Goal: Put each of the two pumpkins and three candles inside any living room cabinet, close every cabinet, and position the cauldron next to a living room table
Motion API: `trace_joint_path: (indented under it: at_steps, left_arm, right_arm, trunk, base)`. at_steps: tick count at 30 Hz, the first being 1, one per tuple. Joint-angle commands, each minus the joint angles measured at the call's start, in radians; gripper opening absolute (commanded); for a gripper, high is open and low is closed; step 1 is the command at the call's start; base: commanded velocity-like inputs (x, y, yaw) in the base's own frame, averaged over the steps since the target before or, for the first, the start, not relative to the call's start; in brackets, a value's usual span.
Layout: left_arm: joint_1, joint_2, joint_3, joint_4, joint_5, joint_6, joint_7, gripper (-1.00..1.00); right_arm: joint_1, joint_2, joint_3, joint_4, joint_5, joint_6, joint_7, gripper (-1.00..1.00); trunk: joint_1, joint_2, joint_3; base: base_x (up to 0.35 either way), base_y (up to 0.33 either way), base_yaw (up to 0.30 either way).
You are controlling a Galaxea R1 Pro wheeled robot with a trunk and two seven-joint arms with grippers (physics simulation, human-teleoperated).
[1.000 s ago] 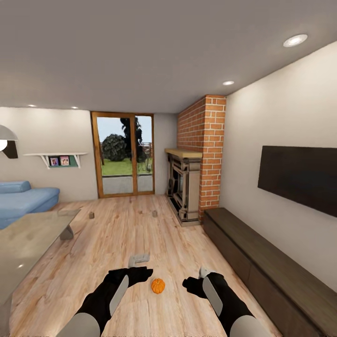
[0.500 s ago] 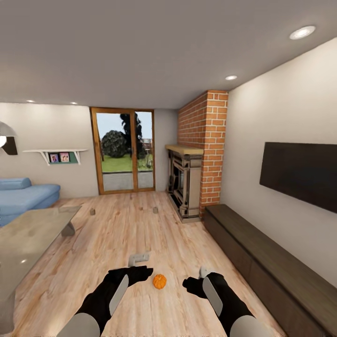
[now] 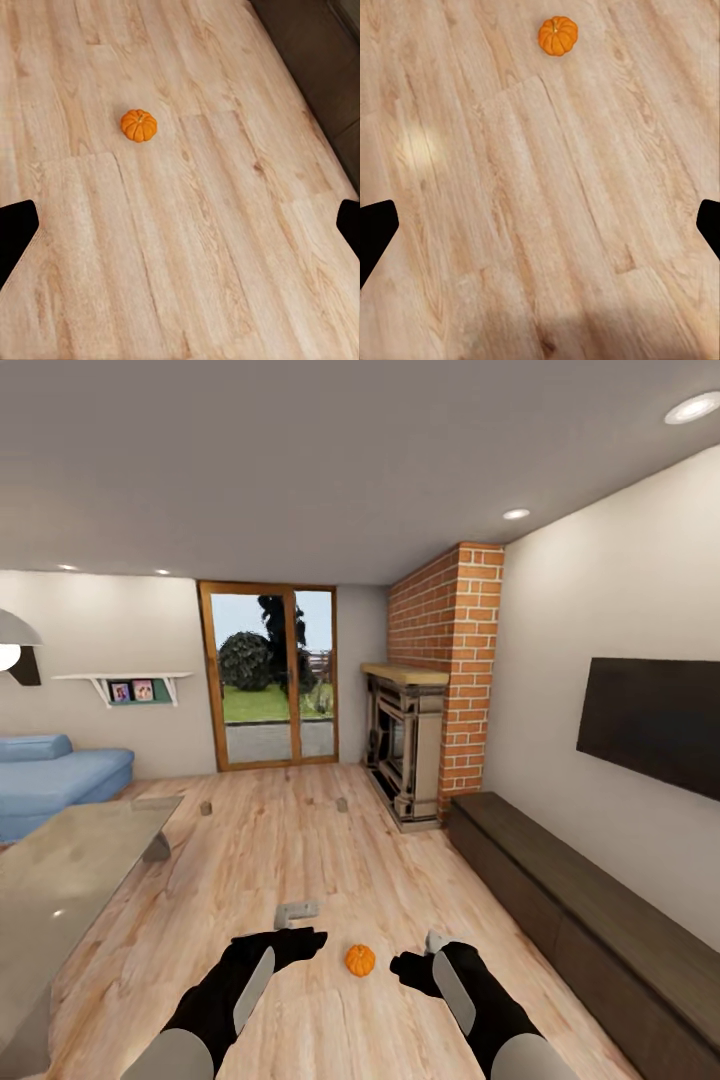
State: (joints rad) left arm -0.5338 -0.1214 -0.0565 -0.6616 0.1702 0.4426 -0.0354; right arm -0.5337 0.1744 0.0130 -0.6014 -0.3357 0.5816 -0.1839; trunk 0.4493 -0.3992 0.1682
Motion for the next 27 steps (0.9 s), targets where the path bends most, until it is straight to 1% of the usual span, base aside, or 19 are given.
trace_joint_path:
  at_steps: [1, 5, 9, 17, 25, 27]
  left_arm:
    - [0.0, 0.001, -0.002, -0.001, 0.009, 0.005, 0.002, 1.0]
    - [0.0, 0.0, -0.002, -0.001, 0.009, 0.003, 0.001, 1.0]
    - [0.0, 0.0, -0.002, -0.001, 0.009, 0.002, 0.0, 1.0]
    - [0.001, 0.001, -0.002, -0.002, 0.009, 0.001, 0.0, 1.0]
    - [0.001, 0.001, -0.002, -0.003, 0.009, 0.001, -0.001, 1.0]
    - [0.001, 0.002, -0.002, -0.003, 0.009, 0.001, -0.001, 1.0]
  right_arm:
    - [0.0, 0.0, 0.003, -0.001, -0.01, 0.003, -0.009, 1.0]
    - [0.0, 0.0, 0.003, -0.001, -0.012, 0.007, -0.01, 1.0]
    - [-0.001, 0.0, 0.002, -0.001, -0.012, 0.009, -0.011, 1.0]
    - [-0.002, 0.0, 0.002, -0.001, -0.012, 0.01, -0.011, 1.0]
    - [-0.002, 0.0, 0.0, -0.001, -0.012, 0.012, -0.012, 1.0]
    - [-0.002, 0.0, -0.01, -0.001, -0.012, 0.012, -0.011, 1.0]
  trunk:
    - [0.001, -0.001, -0.001]
    - [0.001, -0.001, -0.006]
    - [0.001, -0.001, -0.011]
    - [0.001, -0.001, -0.023]
    - [0.001, -0.001, -0.036]
    - [0.001, -0.001, -0.04]
  base:
    - [0.155, 0.291, -0.018]
    - [0.187, 0.258, -0.077]
    - [0.118, 0.127, -0.114]
    - [0.025, 0.027, -0.095]
    - [0.003, 0.003, -0.026]
    - [0.0, 0.0, -0.004]
